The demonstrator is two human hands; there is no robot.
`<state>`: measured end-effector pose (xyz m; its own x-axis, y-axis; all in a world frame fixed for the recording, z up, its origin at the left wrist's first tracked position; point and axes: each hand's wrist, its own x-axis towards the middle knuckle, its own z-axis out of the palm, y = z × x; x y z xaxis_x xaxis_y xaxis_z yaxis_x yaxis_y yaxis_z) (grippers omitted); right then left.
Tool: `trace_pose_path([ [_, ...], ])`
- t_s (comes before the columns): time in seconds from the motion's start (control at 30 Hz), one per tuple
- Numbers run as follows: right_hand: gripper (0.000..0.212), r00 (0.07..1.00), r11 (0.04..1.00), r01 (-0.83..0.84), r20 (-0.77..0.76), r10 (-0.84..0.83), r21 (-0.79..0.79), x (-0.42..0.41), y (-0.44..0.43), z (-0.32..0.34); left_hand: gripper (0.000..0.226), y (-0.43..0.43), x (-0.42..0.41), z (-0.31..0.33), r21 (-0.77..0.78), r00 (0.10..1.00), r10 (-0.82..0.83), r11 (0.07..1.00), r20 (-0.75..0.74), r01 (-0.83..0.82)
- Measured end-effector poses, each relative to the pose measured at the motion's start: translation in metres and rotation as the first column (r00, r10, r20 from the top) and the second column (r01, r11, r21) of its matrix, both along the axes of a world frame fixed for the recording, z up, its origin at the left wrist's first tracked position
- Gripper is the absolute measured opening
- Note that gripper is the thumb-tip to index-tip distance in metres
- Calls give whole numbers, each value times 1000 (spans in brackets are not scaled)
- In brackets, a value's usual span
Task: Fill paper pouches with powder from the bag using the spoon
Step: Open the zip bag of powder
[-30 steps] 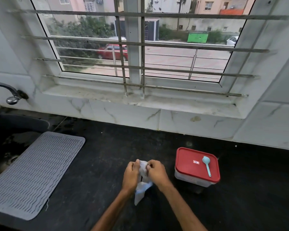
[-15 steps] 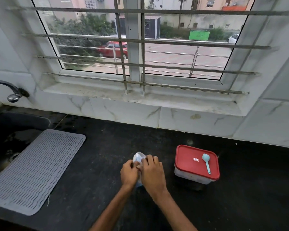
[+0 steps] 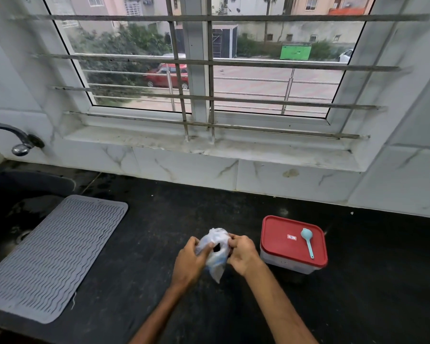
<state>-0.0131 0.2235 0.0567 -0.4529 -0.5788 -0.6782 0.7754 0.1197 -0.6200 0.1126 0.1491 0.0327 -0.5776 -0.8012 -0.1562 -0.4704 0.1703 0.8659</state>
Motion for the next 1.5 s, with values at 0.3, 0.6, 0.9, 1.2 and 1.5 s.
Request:
trace_pose_path([
  [0.3, 11, 598, 901, -201, -681, 424, 384, 22, 6, 0, 20, -15, -12, 7, -109, 981, 29, 994, 191, -8],
  [0.6, 19, 275, 881, -236, -842, 465, 409, 4, 10, -6, 31, -3, -11, 12, 113, 996, 63, 992, -69, -55],
  [0.9, 11, 232, 922, -171, -896, 379, 346, 13, 10, -11, 21, -23, 3, 14, -238, 965, -148, 951, 215, 199],
  [1.2, 11, 1, 843, -117, -849, 529, 525, 9, 13, -10, 18, -13, -3, 11, -96, 993, -42, 995, -110, 31],
  [1.5, 8, 50, 816, 1, -815, 577, 577, 10, 6, -10, 19, -11, 6, 8, 48, 975, -157, 985, -159, 167],
])
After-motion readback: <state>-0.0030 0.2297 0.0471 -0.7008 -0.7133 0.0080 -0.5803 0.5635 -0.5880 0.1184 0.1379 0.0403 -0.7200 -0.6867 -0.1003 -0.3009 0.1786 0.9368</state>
